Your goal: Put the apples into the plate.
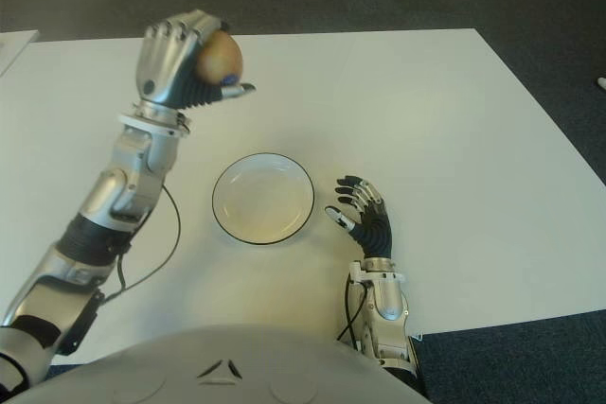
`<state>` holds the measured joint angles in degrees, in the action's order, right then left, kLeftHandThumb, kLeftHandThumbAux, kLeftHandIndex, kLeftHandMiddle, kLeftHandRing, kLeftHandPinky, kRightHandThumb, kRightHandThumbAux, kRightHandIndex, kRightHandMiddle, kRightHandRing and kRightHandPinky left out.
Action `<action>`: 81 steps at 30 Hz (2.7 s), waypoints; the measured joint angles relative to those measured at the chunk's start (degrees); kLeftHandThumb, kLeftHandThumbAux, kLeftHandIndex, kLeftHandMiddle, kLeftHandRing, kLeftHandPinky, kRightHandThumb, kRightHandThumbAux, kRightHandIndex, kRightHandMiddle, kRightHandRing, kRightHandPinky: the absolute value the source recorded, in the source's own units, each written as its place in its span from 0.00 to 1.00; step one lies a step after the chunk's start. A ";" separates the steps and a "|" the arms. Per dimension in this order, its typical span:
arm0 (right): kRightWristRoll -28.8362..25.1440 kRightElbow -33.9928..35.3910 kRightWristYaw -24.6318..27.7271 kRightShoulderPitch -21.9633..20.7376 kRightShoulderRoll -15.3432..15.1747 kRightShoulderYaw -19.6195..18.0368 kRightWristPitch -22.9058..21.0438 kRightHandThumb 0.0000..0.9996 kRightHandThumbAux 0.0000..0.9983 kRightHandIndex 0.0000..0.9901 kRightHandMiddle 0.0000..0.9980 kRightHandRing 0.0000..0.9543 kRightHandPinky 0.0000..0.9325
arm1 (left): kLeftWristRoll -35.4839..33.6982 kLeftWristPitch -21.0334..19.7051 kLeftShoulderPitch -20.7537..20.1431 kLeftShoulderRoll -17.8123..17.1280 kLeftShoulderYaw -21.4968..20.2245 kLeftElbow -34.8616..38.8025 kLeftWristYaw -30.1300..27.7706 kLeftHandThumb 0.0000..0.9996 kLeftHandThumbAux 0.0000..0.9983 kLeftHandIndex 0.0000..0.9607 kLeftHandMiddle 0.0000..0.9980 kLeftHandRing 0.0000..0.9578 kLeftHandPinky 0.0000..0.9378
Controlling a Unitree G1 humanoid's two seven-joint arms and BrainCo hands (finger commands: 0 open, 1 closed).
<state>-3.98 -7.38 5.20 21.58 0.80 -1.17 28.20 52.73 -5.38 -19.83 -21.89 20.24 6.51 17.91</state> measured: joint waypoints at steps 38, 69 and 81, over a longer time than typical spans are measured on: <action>0.43 0.07 -0.44 0.00 0.34 0.18 0.00 0.61 0.76 0.27 0.34 0.35 0.39 | 0.71 1.65 13.07 6.84 7.68 -1.97 -6.67 0.76 0.69 0.46 0.88 0.90 0.91; 0.59 0.24 -0.96 0.09 0.37 0.37 0.00 0.63 0.78 0.24 0.35 0.35 0.37 | 4.18 0.46 21.93 6.96 11.06 0.16 -8.35 0.75 0.69 0.46 0.88 0.90 0.92; 0.56 0.10 -0.72 0.01 0.25 0.40 0.00 0.60 0.78 0.26 0.34 0.36 0.40 | 5.33 0.31 23.34 7.41 12.32 -0.10 -8.34 0.75 0.69 0.46 0.89 0.91 0.92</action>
<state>-3.42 -7.28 4.48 21.59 1.05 -0.76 28.21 58.06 -5.07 3.51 -14.48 32.56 6.41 9.57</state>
